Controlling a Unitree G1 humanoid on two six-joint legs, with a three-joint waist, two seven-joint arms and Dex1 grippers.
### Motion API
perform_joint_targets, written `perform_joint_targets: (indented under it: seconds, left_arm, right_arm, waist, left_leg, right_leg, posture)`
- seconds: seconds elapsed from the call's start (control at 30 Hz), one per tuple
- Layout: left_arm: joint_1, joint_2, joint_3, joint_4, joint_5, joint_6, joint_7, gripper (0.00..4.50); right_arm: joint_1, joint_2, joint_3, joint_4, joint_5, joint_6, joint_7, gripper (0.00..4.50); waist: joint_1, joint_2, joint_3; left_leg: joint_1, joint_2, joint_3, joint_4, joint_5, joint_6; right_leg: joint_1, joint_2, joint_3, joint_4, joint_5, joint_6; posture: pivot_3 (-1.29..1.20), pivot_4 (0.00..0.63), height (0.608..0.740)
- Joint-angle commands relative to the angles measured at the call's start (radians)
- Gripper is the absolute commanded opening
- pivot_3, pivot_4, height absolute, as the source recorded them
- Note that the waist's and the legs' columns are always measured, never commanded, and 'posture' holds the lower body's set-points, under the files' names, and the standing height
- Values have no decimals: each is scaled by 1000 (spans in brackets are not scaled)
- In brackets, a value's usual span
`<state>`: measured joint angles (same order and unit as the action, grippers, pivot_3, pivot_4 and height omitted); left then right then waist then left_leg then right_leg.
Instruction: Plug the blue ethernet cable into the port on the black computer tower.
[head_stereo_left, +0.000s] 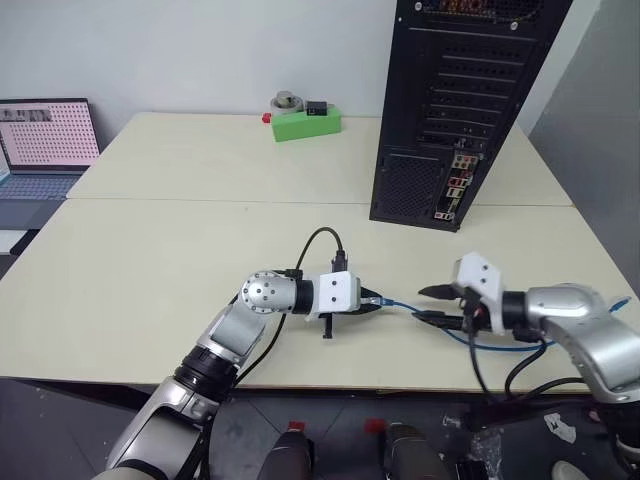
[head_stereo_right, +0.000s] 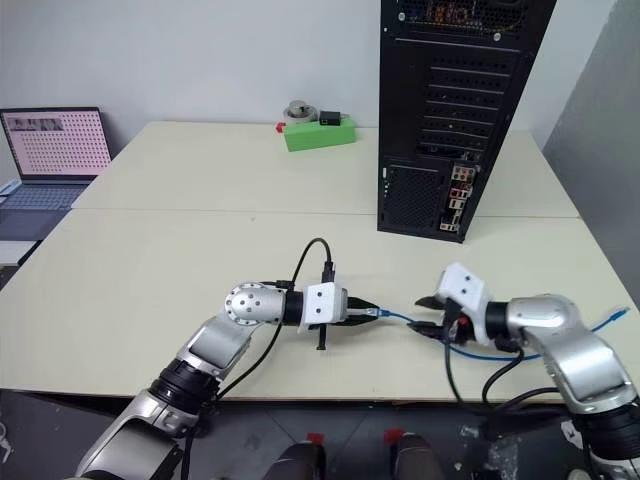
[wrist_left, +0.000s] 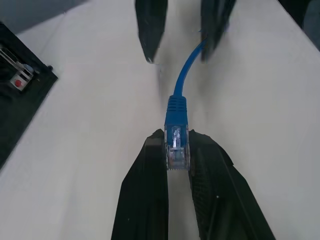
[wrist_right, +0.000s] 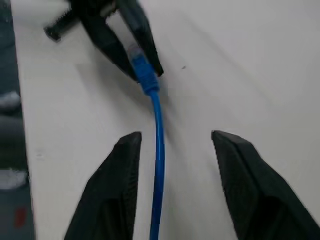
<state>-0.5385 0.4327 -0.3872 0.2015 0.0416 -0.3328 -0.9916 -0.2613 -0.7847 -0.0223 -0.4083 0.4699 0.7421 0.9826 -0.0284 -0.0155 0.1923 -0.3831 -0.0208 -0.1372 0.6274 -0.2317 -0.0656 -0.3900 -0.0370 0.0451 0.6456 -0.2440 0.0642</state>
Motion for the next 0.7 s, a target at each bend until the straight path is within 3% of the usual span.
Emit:
perform_joint_targets:
  seconds: [0.03,0.13,0.27,0.7]
  left_arm:
    - [-12,18,31,102,144,-407,175,299]
    - [-29,30,45,182,279,-641,326,299]
    - [-56,31,68,258,392,-778,478,299]
    - [-101,33,77,279,572,-852,729,299]
  right_arm:
    - [-4,46,-100,-78,193,148,-44,3059]
    - [-11,95,-108,-96,257,203,-99,3059]
    - [-31,130,-98,-102,301,238,-151,3059]
    - [-104,189,-17,-33,315,231,-182,3059]
  waist:
    - [0,0,0]
    - [1,0,0]
    - [3,0,0]
    - [0,0,0]
  left_leg:
    - [0,0,0,0,0,0]
    - [0,0,0,0,0,0]
    - [-1,-1,0,0,0,0]
    - [0,-1,0,0,0,0]
  right_leg:
    - [0,0,0,0,0,0]
    - [0,0,0,0,0,0]
    - [0,0,0,0,0,1]
    - [0,0,-1,0,1,2]
  posture:
    - [0,150,740]
    - [0,150,740]
    - [0,150,740]
    - [0,150,740]
